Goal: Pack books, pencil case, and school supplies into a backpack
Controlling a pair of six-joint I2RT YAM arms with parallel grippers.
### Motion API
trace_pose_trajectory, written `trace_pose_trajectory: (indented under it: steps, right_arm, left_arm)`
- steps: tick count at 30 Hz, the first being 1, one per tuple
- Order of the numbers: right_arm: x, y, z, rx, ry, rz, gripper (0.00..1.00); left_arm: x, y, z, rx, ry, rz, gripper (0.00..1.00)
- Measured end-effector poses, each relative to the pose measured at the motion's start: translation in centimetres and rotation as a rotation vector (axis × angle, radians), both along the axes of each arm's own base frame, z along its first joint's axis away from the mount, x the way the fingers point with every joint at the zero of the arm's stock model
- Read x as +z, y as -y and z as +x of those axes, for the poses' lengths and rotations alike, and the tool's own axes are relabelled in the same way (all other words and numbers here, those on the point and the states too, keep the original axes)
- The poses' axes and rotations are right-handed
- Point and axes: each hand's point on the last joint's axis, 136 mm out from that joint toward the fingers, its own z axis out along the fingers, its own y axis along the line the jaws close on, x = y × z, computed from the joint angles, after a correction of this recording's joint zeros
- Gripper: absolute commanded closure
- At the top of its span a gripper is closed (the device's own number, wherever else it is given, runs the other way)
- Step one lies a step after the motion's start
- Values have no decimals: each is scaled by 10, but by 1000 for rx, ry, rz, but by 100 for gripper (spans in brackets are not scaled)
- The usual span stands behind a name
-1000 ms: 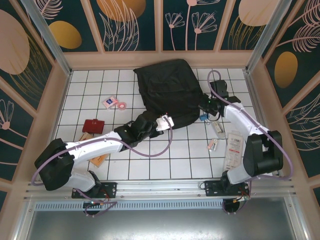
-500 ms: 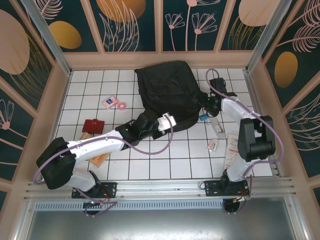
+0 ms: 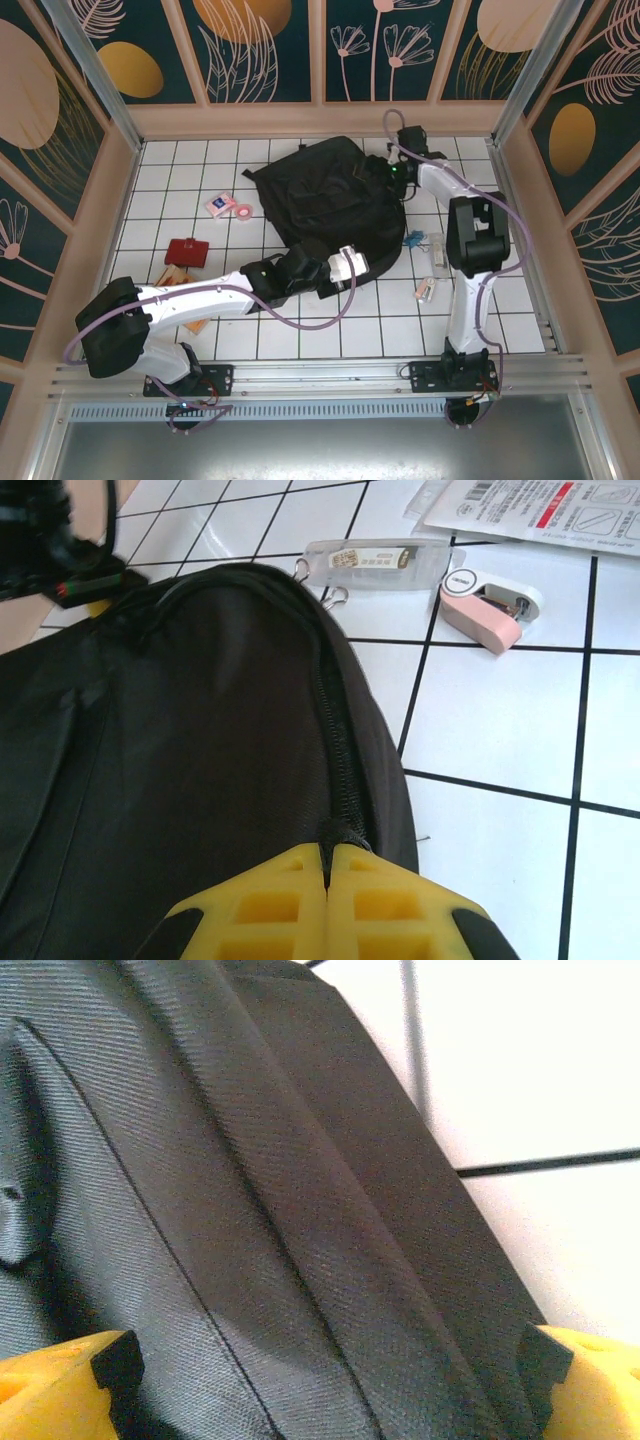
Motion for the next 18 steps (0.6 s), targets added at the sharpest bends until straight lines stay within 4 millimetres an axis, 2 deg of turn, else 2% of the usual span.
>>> trace_pose_trajectory:
  steps: [4,7,10,12,15,18]
  right_arm:
    - [7,-30,-4,71,28,-4,3]
    - [7,-32,-5,68,27,-20,3]
    - [13,-9,0,-14,36,-84,7]
    - [28,12,3,-95,55,-121,9]
    - [68,46,-9,-224,93,-116,11]
    - [108,71,-35,-320,120,-72,17]
  left_arm:
    - [-1,1,-1,-5,-9,-3,100]
    - [-3,4,-1,-7,-11,-7,100]
    - [-3,5,3,7,-1,-12,100]
    - [0,4,6,23,14,-15,100]
    - [2,2,11,42,40,-14,100]
    - [0,0,13,46,68,0,100]
